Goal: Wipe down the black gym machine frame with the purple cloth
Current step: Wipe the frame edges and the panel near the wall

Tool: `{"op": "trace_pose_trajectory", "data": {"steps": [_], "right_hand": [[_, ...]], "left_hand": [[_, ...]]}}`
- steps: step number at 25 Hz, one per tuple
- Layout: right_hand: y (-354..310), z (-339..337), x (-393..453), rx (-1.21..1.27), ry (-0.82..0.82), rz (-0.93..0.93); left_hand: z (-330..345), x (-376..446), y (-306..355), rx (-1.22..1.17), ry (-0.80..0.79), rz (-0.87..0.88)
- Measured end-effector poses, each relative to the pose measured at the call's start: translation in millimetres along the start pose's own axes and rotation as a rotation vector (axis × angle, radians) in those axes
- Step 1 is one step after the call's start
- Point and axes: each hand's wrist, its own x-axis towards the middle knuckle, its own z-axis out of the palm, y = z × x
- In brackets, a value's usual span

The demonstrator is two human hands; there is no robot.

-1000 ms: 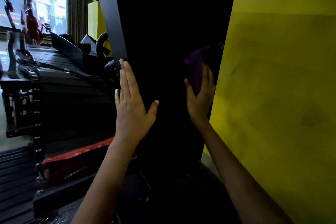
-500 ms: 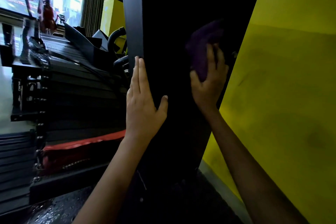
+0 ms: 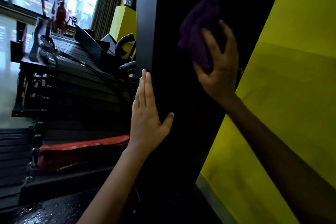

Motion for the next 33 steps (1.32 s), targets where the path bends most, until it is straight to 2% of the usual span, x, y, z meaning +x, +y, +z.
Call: {"op": "trace_pose_trajectory", "data": {"steps": [2, 4, 7, 8, 9, 13, 18, 22, 25, 27, 29, 31, 33], "right_hand": [[-2.9, -0.8, 17.8, 0.048, 0.09, 0.119], [-23.7, 6.9, 14.3, -0.005, 0.082, 0.073], [-31.6, 3.1, 3.5, -0.128, -0.134, -0.38], [-25.5, -1.6, 11.3, -0.142, -0.162, -0.454], [-20.1, -3.9, 21.3, -0.16, -0.147, -0.444], [-32.2, 5.6, 29.4, -0.144, 0.02, -0.147], [-53.6, 18.2, -34.1, -0.103, -0.091, -0.275], [-70.2, 26.0, -85.5, -0.077, -0.122, -0.122], [-84.8, 31.3, -133.1, -0.05, -0.144, -0.082], [-90.5, 35.4, -164.9, -0.034, -0.176, -0.072], [-93.7, 39.4, -198.9, -0.009, -0.218, -0.089], [-96.3, 39.2, -222.1, -0.005, -0.248, -0.129], [-101.0, 34.8, -230.5, -0.017, -0.276, -0.104]], "left_hand": [[2.2, 0.6, -0.3, -0.045, -0.016, -0.002], [4.1, 1.5, -3.1, -0.104, -0.026, -0.006], [4.0, 1.7, -8.0, -0.243, -0.036, -0.045], [4.0, 0.8, -9.3, -0.27, -0.026, -0.047], [4.1, -0.1, -10.5, -0.284, -0.006, -0.037], [-1.0, -4.5, -13.1, -0.307, 0.076, -0.004], [-12.6, 0.9, -16.3, -0.651, 0.156, -0.096], [-25.1, 0.3, -19.7, -0.8, 0.034, -0.163], [-32.9, -2.7, -24.1, -0.934, -0.003, -0.331], [-32.8, -1.8, -30.9, -0.893, 0.014, -0.361], [-27.6, -10.9, -41.5, -0.673, 0.013, -0.296], [-17.2, -31.1, -54.4, -0.456, -0.042, -0.226], [-8.3, -53.6, -66.7, -0.35, -0.149, -0.218]]}}
